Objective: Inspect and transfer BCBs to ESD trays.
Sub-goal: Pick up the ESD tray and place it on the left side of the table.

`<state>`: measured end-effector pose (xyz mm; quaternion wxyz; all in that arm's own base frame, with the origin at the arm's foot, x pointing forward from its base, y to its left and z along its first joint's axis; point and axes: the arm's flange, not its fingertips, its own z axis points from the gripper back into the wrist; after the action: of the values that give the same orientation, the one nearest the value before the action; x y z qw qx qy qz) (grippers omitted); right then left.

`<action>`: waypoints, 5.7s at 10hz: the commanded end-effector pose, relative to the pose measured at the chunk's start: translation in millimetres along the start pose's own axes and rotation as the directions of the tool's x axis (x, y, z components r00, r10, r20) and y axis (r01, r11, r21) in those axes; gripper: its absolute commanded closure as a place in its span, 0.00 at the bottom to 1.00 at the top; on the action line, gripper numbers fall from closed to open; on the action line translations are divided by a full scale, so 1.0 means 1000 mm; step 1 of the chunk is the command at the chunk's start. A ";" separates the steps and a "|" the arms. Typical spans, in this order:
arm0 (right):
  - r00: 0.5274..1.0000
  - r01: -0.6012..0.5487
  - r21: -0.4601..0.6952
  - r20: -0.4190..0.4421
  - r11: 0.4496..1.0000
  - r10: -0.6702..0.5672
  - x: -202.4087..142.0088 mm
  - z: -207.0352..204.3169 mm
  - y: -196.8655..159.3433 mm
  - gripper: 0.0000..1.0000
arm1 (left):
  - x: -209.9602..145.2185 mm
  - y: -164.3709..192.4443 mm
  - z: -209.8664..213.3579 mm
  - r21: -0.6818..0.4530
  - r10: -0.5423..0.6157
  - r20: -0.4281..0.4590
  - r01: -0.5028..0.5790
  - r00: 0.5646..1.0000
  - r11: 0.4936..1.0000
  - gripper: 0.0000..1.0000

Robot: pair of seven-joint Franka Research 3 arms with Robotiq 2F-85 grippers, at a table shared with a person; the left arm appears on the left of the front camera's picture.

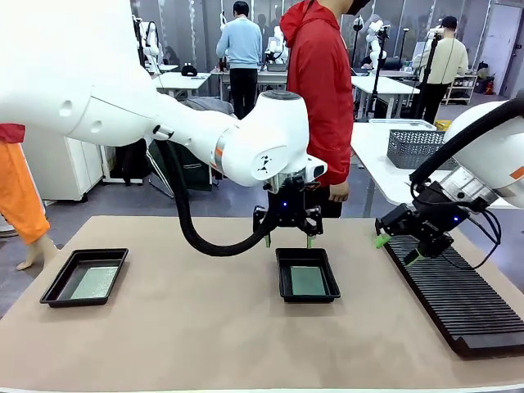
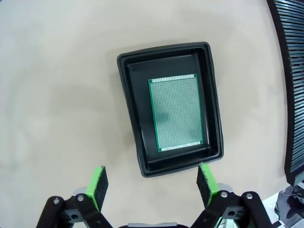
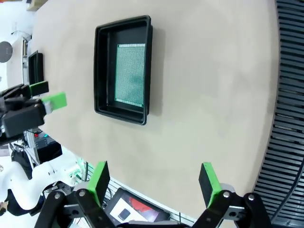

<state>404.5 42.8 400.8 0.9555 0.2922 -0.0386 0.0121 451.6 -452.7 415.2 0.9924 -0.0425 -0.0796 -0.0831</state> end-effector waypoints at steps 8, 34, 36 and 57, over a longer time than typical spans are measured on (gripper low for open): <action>1.000 0.000 0.000 0.000 1.000 0.000 0.000 0.000 0.000 0.00 | 0.027 0.010 -0.085 0.084 0.068 -0.053 -0.063 0.996 0.994 0.00; 1.000 0.000 0.000 0.000 1.000 0.000 0.000 0.000 0.000 0.00 | 0.031 0.017 -0.114 0.070 0.089 -0.096 -0.082 0.991 0.994 1.00; 1.000 0.000 0.000 0.000 1.000 0.000 0.000 0.000 0.000 0.00 | 0.030 0.027 -0.109 -0.008 0.113 -0.126 -0.115 0.986 0.993 1.00; 1.000 0.000 0.000 0.000 1.000 0.000 0.000 0.000 0.000 0.00 | -0.051 0.253 -0.030 -0.259 0.135 0.012 -0.128 0.991 0.957 1.00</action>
<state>404.3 40.6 399.6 0.9534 0.2982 -0.0419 0.0215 457.0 -220.7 358.0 0.9810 -0.1737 -0.0847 -0.0144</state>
